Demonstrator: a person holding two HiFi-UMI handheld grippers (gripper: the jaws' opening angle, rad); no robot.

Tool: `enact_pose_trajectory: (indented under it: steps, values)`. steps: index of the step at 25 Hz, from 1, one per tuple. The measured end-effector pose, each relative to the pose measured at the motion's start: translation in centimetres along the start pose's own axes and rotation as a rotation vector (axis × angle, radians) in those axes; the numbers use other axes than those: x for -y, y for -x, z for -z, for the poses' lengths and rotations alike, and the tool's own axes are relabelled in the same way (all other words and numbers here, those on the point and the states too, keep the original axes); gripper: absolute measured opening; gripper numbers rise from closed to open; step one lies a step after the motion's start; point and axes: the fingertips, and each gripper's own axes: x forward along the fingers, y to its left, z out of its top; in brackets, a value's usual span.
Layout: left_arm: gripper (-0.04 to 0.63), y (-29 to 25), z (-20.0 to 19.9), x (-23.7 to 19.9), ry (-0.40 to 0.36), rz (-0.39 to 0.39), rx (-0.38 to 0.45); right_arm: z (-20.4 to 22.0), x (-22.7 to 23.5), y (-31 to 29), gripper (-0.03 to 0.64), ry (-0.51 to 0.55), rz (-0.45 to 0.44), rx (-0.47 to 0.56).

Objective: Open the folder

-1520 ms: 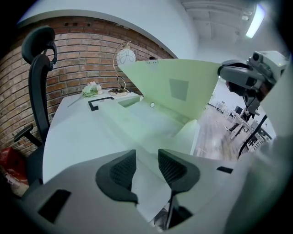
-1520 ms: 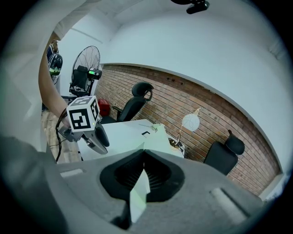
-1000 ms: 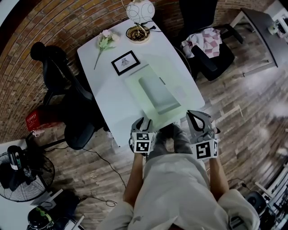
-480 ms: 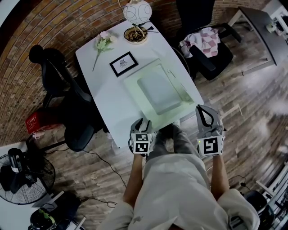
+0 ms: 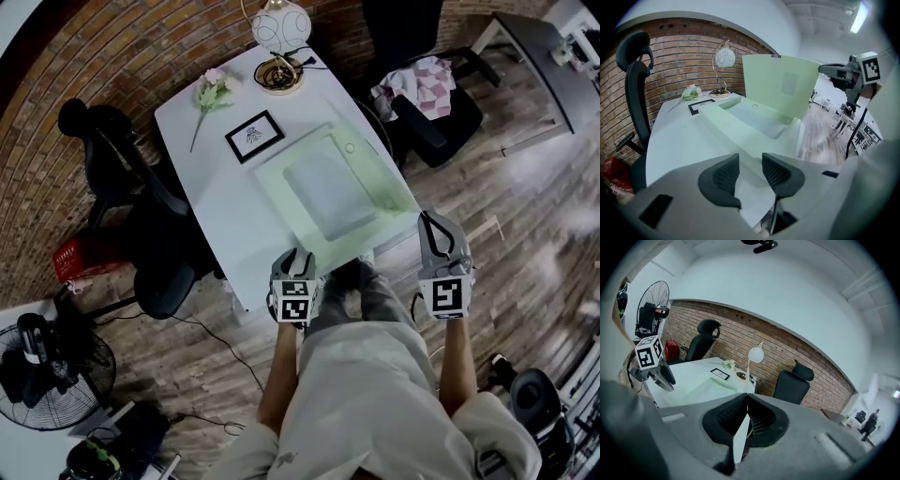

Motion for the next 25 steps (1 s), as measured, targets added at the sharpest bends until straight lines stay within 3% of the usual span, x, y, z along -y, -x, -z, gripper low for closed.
enact_pose_trajectory:
  steps: [8,25]
  values:
    - [0.153,-0.6,0.8,0.0,0.001,-0.003,-0.003,1.9,1.2,0.1,0.008,-0.133,0.054,-0.022]
    - [0.153,-0.4,0.5,0.1,-0.008,-0.008,0.002,2.6,2.3,0.1,0.008,-0.169,0.077,-0.035]
